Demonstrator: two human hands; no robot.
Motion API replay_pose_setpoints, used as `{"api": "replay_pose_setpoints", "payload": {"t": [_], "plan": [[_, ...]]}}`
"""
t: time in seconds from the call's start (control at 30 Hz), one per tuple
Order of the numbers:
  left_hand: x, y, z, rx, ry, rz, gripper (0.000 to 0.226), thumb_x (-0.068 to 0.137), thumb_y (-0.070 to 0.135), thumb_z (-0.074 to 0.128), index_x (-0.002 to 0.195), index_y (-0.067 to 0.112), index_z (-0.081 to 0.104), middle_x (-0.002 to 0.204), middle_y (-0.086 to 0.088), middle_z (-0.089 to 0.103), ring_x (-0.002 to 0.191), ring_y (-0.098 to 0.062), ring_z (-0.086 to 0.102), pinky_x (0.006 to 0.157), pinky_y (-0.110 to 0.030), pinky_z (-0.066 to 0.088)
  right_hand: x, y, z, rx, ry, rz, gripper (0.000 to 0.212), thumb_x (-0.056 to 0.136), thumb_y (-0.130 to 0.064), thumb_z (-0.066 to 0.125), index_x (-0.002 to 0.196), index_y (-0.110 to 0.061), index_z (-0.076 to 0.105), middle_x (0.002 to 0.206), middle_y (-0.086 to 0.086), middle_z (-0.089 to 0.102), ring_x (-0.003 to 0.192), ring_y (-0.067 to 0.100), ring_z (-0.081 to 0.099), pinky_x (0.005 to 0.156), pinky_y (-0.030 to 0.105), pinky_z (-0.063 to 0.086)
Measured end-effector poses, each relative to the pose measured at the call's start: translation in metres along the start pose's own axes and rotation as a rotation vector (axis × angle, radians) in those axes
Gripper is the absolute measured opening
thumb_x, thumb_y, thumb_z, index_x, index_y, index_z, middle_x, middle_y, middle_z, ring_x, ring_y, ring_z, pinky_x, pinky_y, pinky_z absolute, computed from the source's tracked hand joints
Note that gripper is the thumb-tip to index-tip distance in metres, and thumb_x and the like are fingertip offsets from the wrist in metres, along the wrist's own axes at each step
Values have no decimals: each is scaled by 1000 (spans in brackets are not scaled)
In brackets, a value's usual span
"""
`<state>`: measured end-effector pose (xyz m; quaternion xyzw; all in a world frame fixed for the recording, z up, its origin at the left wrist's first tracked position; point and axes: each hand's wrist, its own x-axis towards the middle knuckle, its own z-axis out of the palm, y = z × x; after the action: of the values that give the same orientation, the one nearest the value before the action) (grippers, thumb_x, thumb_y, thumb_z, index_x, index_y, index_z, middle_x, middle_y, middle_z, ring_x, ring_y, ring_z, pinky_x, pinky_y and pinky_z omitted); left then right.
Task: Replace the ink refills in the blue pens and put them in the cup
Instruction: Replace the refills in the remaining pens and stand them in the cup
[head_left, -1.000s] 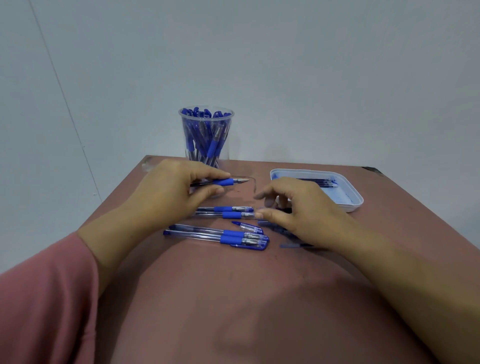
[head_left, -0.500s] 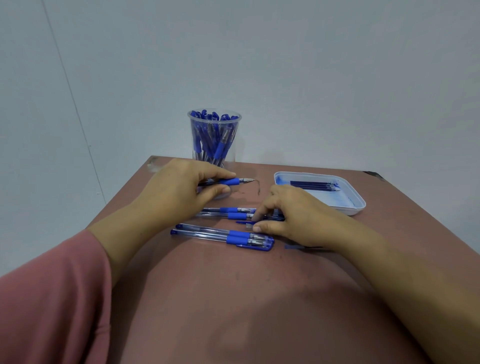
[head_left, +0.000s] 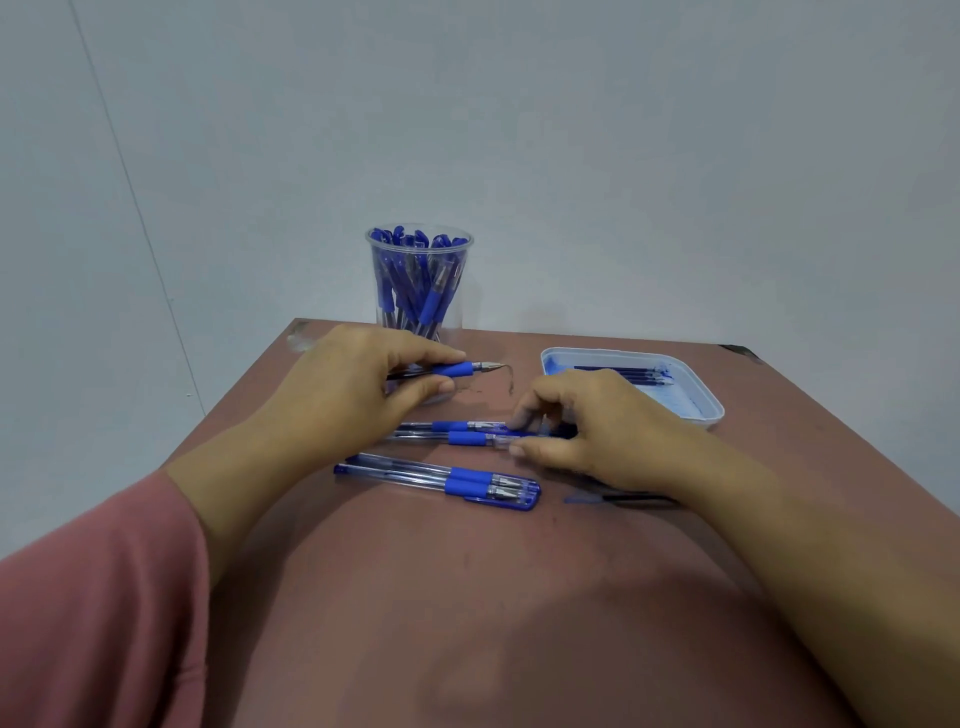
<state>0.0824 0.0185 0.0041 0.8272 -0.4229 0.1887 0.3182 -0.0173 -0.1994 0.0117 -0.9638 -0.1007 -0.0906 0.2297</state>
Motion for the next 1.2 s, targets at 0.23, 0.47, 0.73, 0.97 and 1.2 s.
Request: {"api": "replay_pose_setpoints", "payload": {"t": [0.23, 0.47, 0.73, 0.97, 1.2], "plan": [[-1, 2, 3, 34, 28, 64, 28, 81, 32, 74, 108, 40, 71, 74, 42, 51, 81, 12, 58, 69, -16, 50, -9, 16, -20, 182, 168, 61, 6, 84, -31, 72, 85, -31, 66, 82, -14, 68, 78, -6, 60, 70, 4, 40], [-4, 3, 10, -48, -9, 78, 31, 81, 32, 73, 110, 41, 69, 92, 26, 69, 86, 6, 63, 76, -26, 55, -8, 11, -16, 241, 207, -15, 15, 87, -27, 67, 83, -40, 63, 90, -18, 70, 84, -3, 64, 75, 2, 40], [-5, 8, 14, -63, -42, 114, 30, 82, 34, 71, 111, 37, 70, 94, 26, 69, 85, 8, 64, 73, -13, 51, -7, 5, -8, 232, 139, -114, 18, 90, -27, 65, 95, -44, 64, 92, -26, 66, 89, -2, 63, 80, 11, 46], [-6, 12, 14, -51, -17, 128, 31, 83, 28, 72, 112, 38, 69, 88, 40, 56, 81, 18, 58, 71, -3, 41, -5, 12, -1, 63, 261, -204, 26, 89, -20, 67, 111, -33, 69, 83, -44, 57, 90, -12, 56, 81, 2, 37], [-10, 19, 22, -111, 72, 114, 25, 85, 28, 70, 110, 28, 72, 96, 32, 63, 82, 17, 59, 71, -2, 41, -3, 15, 6, 38, 407, -278, 26, 88, -24, 63, 112, -18, 71, 98, -18, 67, 94, -9, 58, 82, 5, 41]]}}
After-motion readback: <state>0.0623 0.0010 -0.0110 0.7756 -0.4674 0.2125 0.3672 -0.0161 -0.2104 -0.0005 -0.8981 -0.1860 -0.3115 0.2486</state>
